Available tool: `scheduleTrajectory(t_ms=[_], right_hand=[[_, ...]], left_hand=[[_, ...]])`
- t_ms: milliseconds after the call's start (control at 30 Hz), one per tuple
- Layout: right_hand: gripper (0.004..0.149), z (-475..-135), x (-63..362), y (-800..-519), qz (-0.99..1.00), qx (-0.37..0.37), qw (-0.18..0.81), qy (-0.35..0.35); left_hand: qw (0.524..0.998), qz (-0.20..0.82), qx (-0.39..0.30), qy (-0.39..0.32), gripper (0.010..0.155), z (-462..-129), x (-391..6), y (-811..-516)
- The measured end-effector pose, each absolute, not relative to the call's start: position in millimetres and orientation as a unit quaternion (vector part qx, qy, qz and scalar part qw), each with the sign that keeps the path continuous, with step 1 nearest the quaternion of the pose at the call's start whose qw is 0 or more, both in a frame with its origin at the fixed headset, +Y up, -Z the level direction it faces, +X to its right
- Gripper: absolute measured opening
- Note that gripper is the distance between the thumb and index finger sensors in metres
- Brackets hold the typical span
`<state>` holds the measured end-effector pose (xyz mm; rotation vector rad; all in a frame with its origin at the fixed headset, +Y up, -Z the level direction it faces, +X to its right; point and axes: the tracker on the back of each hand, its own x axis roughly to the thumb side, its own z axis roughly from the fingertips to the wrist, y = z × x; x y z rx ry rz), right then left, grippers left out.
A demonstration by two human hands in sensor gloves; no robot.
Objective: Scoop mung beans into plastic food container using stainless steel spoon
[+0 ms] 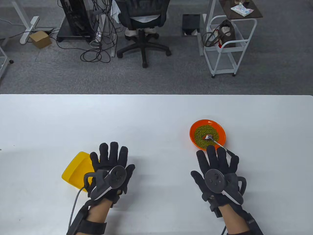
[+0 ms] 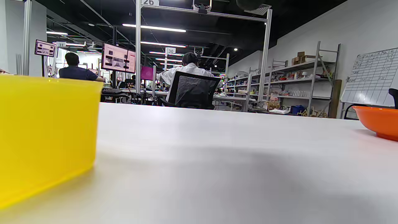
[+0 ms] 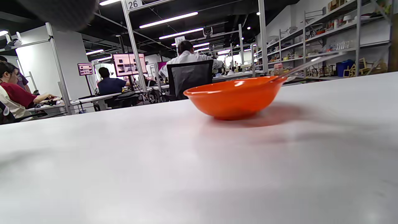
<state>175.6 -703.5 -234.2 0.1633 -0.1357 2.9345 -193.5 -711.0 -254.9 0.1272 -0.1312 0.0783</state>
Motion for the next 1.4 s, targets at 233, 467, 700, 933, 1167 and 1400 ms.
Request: scheduleTrajectory(t_ms=[233, 467, 700, 933, 1167, 1400], right_hand=[[0.077, -235, 177, -703, 0.993, 0.050, 0.103, -0.042], [0.077, -234, 178, -703, 0.993, 0.050, 0.098, -0.045], [0.077, -234, 179, -704, 0.993, 0.047, 0.100, -0.043], [0.077, -235, 179, -705, 0.993, 0.047, 0.098, -0.041], [0.077, -235, 180, -706, 0.994, 0.044, 0.096, -0.034], [0.077, -235, 181, -706, 0.994, 0.038, 0.099, -0.028]], left_hand=[[0.996, 0.040, 0.057, -0.062, 0.073, -256, -195, -711], [0.996, 0.036, 0.056, -0.054, 0.073, -257, -200, -711], [0.998, 0.002, 0.067, -0.007, 0.074, -261, -214, -712], [0.995, -0.012, 0.030, 0.099, 0.077, -266, -242, -722], [0.985, -0.037, -0.059, 0.160, 0.081, -271, -250, -740], [0.973, 0.010, -0.142, 0.179, 0.069, -276, -254, -760]])
